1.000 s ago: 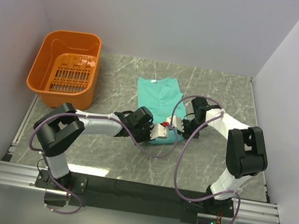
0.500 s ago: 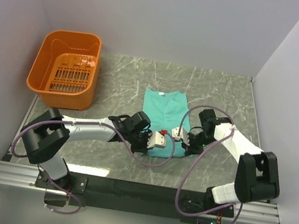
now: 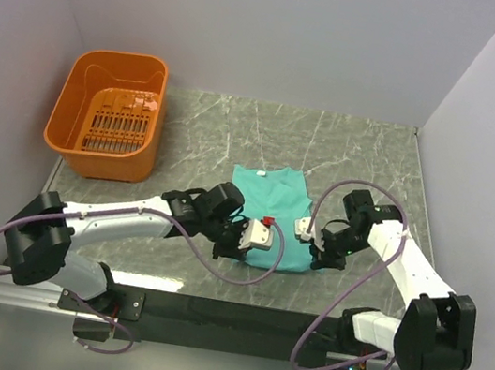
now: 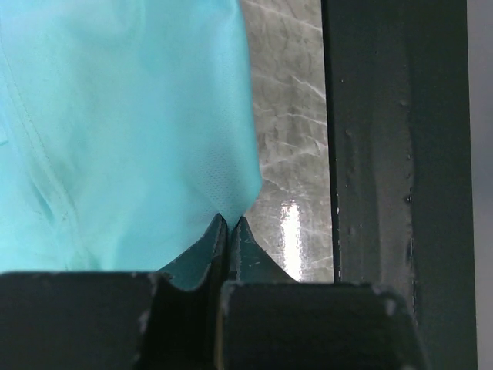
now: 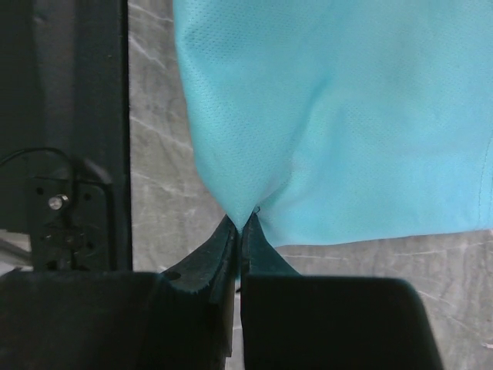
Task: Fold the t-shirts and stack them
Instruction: Fold the tshirt
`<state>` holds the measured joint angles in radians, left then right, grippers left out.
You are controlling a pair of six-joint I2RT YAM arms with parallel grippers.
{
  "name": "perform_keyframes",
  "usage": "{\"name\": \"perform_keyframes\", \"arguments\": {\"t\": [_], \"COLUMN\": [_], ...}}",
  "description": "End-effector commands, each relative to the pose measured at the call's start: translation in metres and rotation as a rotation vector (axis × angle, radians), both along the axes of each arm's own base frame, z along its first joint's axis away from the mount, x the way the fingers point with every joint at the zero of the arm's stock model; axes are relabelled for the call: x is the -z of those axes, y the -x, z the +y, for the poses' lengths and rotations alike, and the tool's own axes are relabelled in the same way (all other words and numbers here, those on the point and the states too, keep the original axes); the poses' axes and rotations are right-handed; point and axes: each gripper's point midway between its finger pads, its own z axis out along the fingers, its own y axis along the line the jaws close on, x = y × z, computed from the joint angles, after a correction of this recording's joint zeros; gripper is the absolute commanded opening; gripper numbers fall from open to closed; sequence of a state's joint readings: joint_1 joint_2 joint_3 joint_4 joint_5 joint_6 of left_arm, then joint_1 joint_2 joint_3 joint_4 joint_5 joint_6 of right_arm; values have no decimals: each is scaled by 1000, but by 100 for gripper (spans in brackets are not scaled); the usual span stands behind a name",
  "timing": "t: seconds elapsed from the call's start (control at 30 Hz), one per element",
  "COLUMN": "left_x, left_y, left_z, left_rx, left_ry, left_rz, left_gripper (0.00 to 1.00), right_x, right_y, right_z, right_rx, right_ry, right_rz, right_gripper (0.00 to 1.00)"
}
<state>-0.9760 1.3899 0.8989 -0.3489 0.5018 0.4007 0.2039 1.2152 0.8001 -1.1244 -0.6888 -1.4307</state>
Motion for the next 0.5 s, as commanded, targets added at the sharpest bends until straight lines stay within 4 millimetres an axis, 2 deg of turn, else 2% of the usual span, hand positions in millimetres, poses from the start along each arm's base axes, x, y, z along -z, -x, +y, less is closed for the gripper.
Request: {"name": "perform_keyframes", "arguments": {"t": [0.0, 0.03, 0.1, 0.13, 0.2, 0.23, 0.27, 0.3, 0.33, 0.37, 0.43, 0.47], "left_x": [-8, -7, -9, -9, -13, -15, -22, -20, -21, -27, -25, -31], "left_y": [-5, -11, -24, -33, -46, -58, -66, -73, -85, -94, -109, -117], "left_z": [-8, -6, -8, -5, -6, -2, -3, -3, 2, 0, 3, 0], "left_rx": [38, 24, 18, -4, -9, -30, -34, -42, -67, -74, -92, -99], "left_ry": [1, -8, -9, -11, 3, 9, 30, 29, 33, 48, 51, 63], "left_rz": [11, 15, 6, 10, 3, 0, -1, 7, 3, -4, 10, 0], "left_gripper": [1, 0, 0, 0, 0, 0, 1, 1, 1, 1, 1, 1], "right_x": [-17, -27, -33, -44, -46, -57, -54, -56, -64, -59, -69, -65], "right_y": [-3, -14, -22, -36, -51, -67, -75, -81, -95, -100, -116, -120], "right_z": [4, 7, 7, 9, 8, 10, 10, 12, 13, 15, 20, 21], "right_rx": [-2, 8, 24, 31, 73, 85, 110, 117, 124, 139, 148, 157], "right_ry": [-32, -45, -47, -56, -57, -65, -64, -66, -72, -68, -91, -94], "right_rz": [29, 8, 39, 11, 48, 20, 62, 69, 50, 94, 87, 121], "right_gripper": [0, 0, 0, 0, 0, 0, 0, 0, 0, 0, 0, 0]}}
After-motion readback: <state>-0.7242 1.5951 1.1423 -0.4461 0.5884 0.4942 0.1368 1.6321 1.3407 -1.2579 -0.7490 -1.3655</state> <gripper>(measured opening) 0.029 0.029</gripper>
